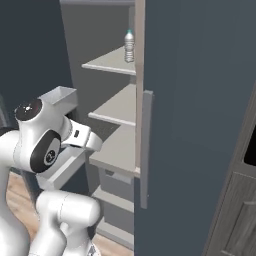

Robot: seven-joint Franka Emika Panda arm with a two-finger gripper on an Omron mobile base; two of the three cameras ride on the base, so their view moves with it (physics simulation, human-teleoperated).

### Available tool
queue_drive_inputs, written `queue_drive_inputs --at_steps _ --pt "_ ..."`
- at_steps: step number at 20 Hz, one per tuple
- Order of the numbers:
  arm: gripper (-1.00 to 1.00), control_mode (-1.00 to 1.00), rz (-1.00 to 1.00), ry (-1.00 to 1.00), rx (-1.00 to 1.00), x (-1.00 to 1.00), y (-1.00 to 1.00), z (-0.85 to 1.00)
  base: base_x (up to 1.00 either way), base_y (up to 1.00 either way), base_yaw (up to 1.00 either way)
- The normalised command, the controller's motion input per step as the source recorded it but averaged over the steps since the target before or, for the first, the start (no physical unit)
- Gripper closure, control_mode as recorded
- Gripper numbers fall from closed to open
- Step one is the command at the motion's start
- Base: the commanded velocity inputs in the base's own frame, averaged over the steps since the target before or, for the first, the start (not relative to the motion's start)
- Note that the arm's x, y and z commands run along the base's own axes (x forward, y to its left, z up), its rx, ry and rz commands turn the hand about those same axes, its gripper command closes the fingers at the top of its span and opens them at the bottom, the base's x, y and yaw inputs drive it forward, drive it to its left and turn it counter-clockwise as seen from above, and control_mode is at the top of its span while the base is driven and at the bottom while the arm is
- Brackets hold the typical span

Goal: Take the bottled waters from the counter and place them in the freezer to freeze. Close the freezer door after placing the bottles.

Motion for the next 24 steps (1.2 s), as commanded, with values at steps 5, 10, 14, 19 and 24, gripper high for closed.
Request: queue_drive_inputs --at_steps 5,10,14,19,24 --pt "-1.0 1.0 0.0 0.0 0.0 0.0 0.0 0.0 -0.6 0.06 0.0" --pt "-1.0 1.0 0.0 0.0 0.0 0.0 0.0 0.0 -0.53 0.34 0.0" --pt "-1.0 1.0 0.0 0.0 0.0 0.0 0.0 0.0 -0.53 0.49 0.0" --pt "-1.0 1.0 0.0 0.0 0.0 0.0 0.0 0.0 -0.39 0.72 0.0" --pt "-1.0 1.0 0.0 0.0 0.0 0.0 0.0 0.0 -0.01 1.0 -0.01"
